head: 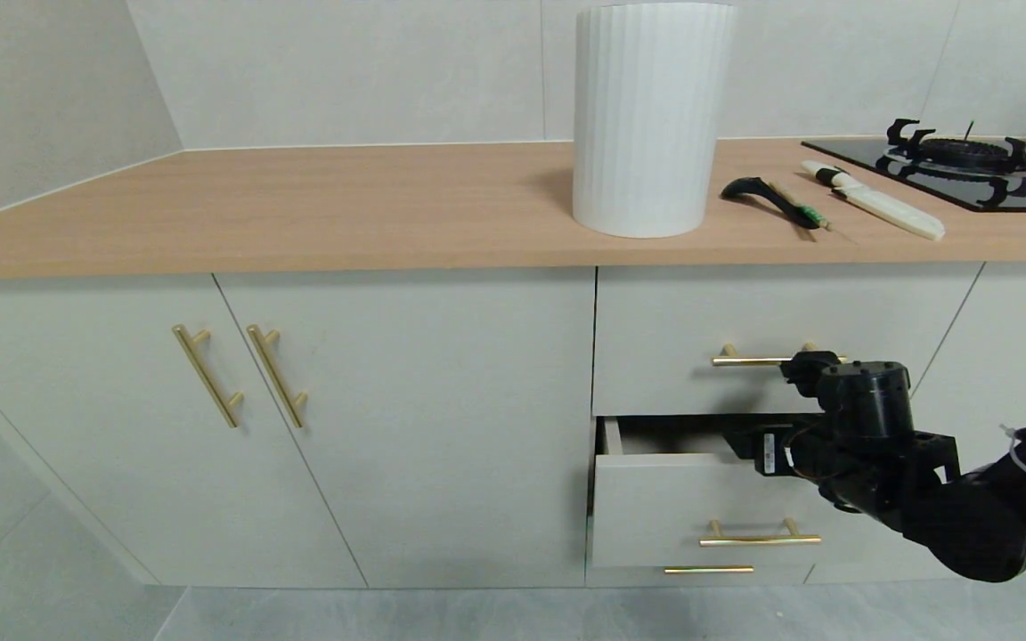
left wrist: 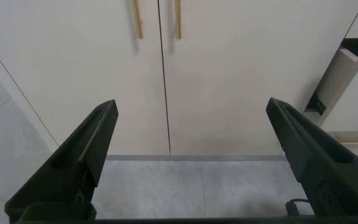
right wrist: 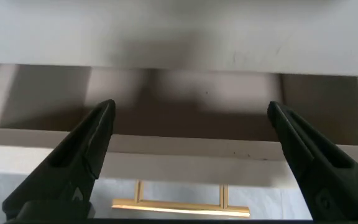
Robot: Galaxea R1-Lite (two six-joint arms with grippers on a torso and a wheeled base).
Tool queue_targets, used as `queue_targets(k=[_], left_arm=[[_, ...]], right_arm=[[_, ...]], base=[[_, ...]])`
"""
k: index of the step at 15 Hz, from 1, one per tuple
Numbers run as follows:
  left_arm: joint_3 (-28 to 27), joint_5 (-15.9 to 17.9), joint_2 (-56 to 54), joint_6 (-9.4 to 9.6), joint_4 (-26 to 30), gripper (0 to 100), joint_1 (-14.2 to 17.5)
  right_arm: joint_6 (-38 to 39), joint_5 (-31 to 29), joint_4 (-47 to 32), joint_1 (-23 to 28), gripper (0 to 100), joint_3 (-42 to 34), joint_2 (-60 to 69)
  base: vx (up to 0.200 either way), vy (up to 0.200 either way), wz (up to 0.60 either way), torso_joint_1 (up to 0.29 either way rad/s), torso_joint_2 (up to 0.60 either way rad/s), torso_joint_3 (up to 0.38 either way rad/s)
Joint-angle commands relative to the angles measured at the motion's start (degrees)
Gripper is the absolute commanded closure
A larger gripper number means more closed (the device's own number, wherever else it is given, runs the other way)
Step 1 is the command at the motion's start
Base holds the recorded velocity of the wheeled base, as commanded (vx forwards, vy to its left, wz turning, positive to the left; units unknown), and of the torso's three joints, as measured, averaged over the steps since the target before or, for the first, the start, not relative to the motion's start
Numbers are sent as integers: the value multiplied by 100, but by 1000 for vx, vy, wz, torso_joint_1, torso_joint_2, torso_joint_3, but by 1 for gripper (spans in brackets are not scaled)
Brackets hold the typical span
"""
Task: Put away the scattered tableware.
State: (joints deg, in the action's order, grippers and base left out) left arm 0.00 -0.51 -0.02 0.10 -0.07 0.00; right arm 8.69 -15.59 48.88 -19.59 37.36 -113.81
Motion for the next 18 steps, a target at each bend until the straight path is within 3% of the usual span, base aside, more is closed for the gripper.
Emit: queue_targets(k=[1,10,18], left_arm=[[0,-2,2,-1,-1,0,0],[0,-10,2,-1,-1,0,0],[0,-2,2,-1,-1,0,0]], right_arm=[[-8,-23,25,34,0,17,-229],[-43,-32,-10,78,0,-19,-220],[-52,47,-1171,17,0,-19,404]], base=[[0,0,0,0,0,0],[0,0,0,0,0,0],[0,0,0,0,0,0]])
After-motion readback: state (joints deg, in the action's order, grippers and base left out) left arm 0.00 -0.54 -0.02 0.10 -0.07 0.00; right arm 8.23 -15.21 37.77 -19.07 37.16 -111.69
